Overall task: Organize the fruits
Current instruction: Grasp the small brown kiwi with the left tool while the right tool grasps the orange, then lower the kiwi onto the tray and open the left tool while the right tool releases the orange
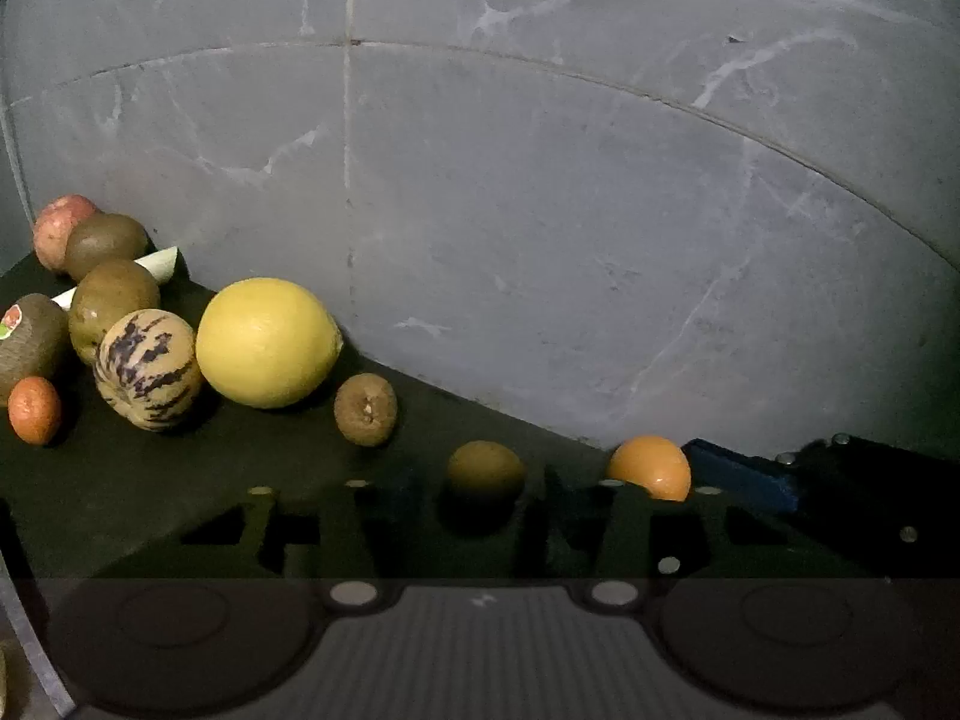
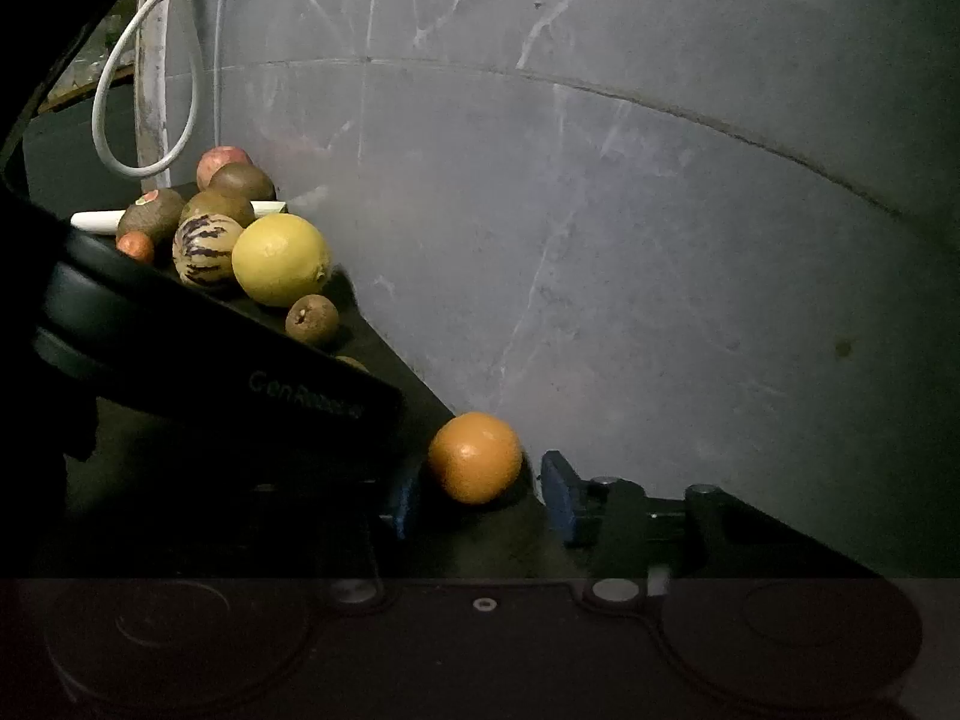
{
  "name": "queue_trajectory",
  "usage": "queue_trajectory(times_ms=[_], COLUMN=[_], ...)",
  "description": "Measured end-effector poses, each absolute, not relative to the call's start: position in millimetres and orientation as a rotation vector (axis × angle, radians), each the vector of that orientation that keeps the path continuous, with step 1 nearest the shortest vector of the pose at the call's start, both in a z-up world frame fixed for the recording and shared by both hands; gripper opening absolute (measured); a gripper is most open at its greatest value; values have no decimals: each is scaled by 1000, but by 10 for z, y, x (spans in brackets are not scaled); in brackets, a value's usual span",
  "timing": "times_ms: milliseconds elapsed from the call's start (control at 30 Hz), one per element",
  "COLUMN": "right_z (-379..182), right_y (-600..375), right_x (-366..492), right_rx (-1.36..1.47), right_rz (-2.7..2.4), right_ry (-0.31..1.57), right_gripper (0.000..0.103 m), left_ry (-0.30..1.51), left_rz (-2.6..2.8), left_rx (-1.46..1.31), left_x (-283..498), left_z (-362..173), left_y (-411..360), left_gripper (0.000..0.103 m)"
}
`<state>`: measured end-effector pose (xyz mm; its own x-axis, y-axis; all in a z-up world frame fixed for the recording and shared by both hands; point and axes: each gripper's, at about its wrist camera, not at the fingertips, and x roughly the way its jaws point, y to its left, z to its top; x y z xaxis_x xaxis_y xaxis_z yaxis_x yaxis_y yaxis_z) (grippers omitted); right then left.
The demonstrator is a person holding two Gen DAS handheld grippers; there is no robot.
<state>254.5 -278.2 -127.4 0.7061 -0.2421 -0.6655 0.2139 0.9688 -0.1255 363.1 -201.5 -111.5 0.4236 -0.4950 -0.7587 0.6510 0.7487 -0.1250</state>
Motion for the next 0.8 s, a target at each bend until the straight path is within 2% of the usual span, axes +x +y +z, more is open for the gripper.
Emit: queue_trajectory(times_ms=[133, 467, 800], right_z=[-1274, -1190, -931], right_y=[-2797, -2686, -2062], right_x=[2534, 2397, 2411], right_rx=[-41, -56, -83], right_rz=[-249, -176, 83], right_ry=[742, 727, 666], right_gripper=[36, 35, 35], left_ry=[882, 864, 826], left_rz=[-725, -621, -348], left_rx=[182, 77, -45], left_x=[3655, 3553, 3261], left_z=[-1141, -1013, -712], left_y=[-2003, -1682, -765], left_gripper=[32, 31, 31])
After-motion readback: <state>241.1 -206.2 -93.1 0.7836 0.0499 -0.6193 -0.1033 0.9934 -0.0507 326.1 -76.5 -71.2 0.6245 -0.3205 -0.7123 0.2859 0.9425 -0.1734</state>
